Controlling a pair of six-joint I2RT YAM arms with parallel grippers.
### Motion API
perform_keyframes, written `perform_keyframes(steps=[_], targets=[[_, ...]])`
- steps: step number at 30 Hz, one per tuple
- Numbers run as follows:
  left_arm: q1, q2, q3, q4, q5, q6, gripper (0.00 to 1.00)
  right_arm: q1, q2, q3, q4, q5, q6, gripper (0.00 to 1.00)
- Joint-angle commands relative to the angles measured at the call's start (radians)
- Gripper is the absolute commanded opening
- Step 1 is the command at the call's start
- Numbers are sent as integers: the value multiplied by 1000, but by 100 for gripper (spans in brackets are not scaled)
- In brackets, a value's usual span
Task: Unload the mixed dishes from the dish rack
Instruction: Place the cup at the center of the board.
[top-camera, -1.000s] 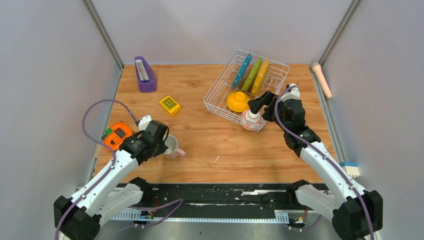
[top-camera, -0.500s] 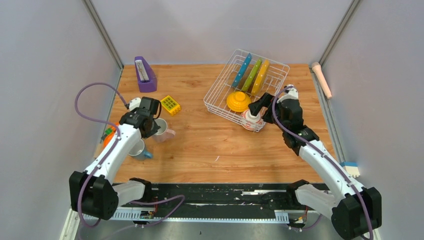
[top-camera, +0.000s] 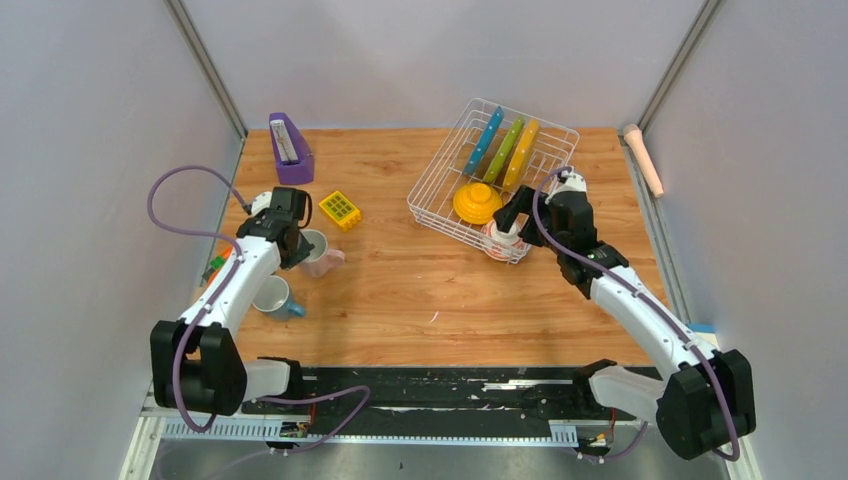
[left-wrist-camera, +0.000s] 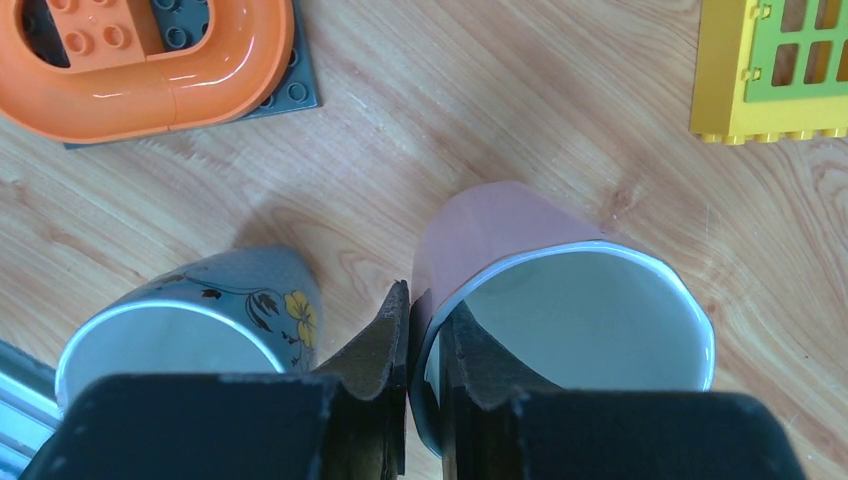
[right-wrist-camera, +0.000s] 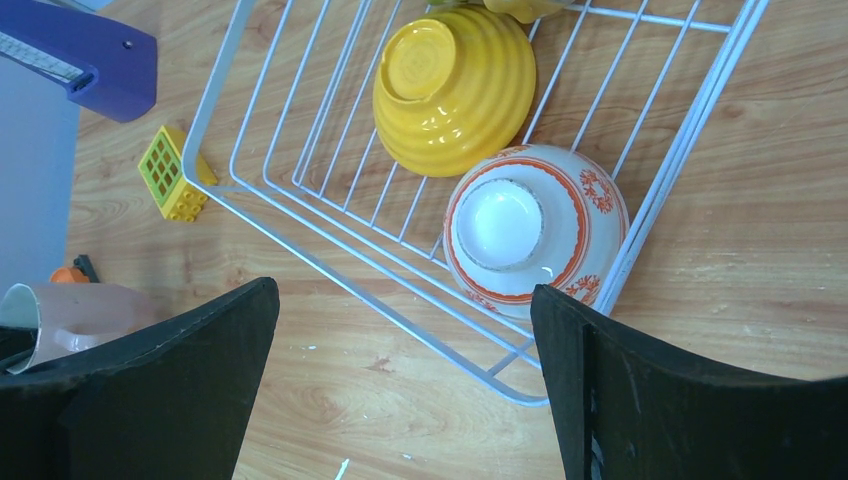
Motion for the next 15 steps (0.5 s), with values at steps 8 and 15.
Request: perform_keyframes(steps=[8,15], targets=[[26,30,9,92,11,13,20,1,74,76,-24,2,-20,100],[29,37,9,75,-11,16,36,2,89,82,-24,4,-39,100]])
